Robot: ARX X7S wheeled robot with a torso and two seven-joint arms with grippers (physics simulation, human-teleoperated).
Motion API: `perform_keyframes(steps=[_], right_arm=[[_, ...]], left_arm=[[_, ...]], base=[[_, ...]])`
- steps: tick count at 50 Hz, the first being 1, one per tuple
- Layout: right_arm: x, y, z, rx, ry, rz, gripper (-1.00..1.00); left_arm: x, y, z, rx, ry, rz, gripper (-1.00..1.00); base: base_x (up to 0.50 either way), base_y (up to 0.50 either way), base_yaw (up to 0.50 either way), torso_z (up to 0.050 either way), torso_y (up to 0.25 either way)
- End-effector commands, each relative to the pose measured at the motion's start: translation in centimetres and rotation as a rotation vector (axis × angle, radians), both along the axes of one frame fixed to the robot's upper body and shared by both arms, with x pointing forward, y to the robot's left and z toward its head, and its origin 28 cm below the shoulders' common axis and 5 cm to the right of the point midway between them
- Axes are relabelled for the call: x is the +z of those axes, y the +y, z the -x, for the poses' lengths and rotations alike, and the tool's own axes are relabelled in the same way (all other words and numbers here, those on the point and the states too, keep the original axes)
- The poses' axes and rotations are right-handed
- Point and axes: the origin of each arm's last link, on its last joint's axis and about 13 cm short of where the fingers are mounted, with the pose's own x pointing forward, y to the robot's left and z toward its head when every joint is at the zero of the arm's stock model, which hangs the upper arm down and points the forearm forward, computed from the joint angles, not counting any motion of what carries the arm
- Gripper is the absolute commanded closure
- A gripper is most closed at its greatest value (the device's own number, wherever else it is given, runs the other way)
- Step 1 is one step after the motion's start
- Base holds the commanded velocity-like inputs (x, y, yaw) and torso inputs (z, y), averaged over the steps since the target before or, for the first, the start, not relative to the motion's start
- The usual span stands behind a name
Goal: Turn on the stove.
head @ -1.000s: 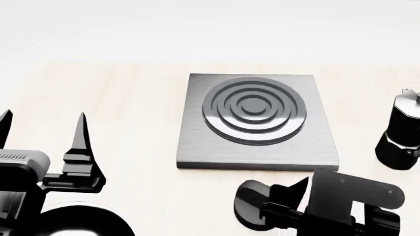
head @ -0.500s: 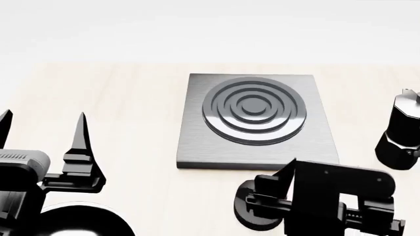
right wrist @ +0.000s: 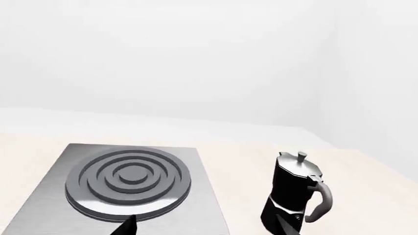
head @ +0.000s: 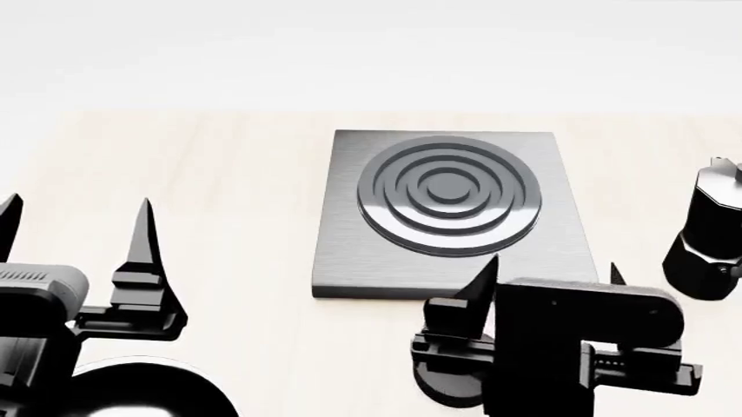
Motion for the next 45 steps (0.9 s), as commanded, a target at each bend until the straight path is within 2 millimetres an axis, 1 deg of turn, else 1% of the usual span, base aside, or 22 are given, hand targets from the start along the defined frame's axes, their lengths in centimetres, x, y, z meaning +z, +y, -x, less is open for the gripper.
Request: perform_keyframes(steps=[1, 17, 45], right_arm=[[0.3, 0.2, 0.3, 0.051, -0.043, 0.007, -1.00], [0.6, 0.4, 0.6, 0.078, -0.081, 0.035, -1.00], [2.0, 0.8, 1.6, 0.091, -0.169, 0.083, -1.00]], left_arm=[[0.0, 0.0, 0.0, 0.001, -0.001, -0.001, -1.00], [0.1, 0.1, 0.0, 0.010, -0.005, 0.006, -1.00], [0.0, 0.0, 0.0, 0.004, -0.002, 0.002, -1.00]], base=[[0.00, 0.00, 0.00, 0.000, 0.000], [0.00, 0.00, 0.00, 0.000, 0.000], [0.00, 0.00, 0.00, 0.000, 0.000]])
